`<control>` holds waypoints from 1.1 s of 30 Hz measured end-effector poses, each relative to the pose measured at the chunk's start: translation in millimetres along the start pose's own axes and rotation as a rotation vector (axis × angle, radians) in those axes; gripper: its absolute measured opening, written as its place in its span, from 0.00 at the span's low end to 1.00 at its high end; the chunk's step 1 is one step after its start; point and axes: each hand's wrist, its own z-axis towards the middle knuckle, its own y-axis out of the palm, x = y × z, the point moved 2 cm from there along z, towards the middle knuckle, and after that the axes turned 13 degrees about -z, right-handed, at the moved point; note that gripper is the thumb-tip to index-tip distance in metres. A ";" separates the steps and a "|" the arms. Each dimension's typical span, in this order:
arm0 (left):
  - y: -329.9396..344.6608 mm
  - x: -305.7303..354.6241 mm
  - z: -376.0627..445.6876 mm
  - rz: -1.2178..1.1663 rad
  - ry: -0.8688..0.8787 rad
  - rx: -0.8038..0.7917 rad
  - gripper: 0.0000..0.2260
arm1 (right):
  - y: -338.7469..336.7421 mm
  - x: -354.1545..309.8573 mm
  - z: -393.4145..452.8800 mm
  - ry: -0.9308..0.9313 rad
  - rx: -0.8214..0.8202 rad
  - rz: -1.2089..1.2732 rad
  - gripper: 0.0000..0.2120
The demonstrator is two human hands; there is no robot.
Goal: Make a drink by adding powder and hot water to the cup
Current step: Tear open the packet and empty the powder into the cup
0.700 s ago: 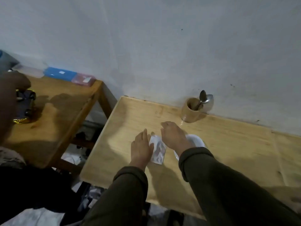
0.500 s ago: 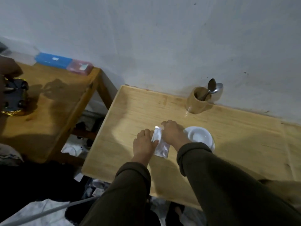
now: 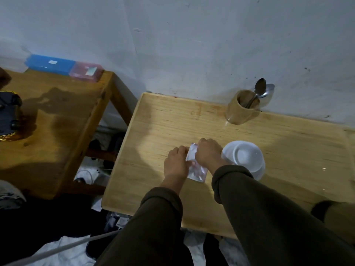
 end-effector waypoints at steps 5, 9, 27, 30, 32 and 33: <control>0.3 -3.1 3.0 -0.055 -0.006 -0.036 0.19 | 3.9 1.7 3.2 0.093 0.057 -0.018 0.15; -1.3 -0.2 7.9 -0.143 -0.018 -0.091 0.18 | -3.8 3.3 2.0 0.043 0.065 0.039 0.11; -77.9 129.4 15.5 -0.511 0.259 -0.073 0.08 | -138.9 63.6 -67.8 0.030 0.387 0.746 0.05; -78.6 154.5 8.8 -0.602 0.255 -0.058 0.09 | -151.3 76.6 -75.1 0.039 0.418 0.871 0.05; -75.9 168.0 4.8 -0.622 0.269 -0.045 0.10 | -156.0 84.1 -78.6 0.050 0.411 0.930 0.05; -73.8 173.5 2.8 -0.619 0.279 -0.036 0.11 | -157.2 88.4 -80.0 0.054 0.409 0.938 0.06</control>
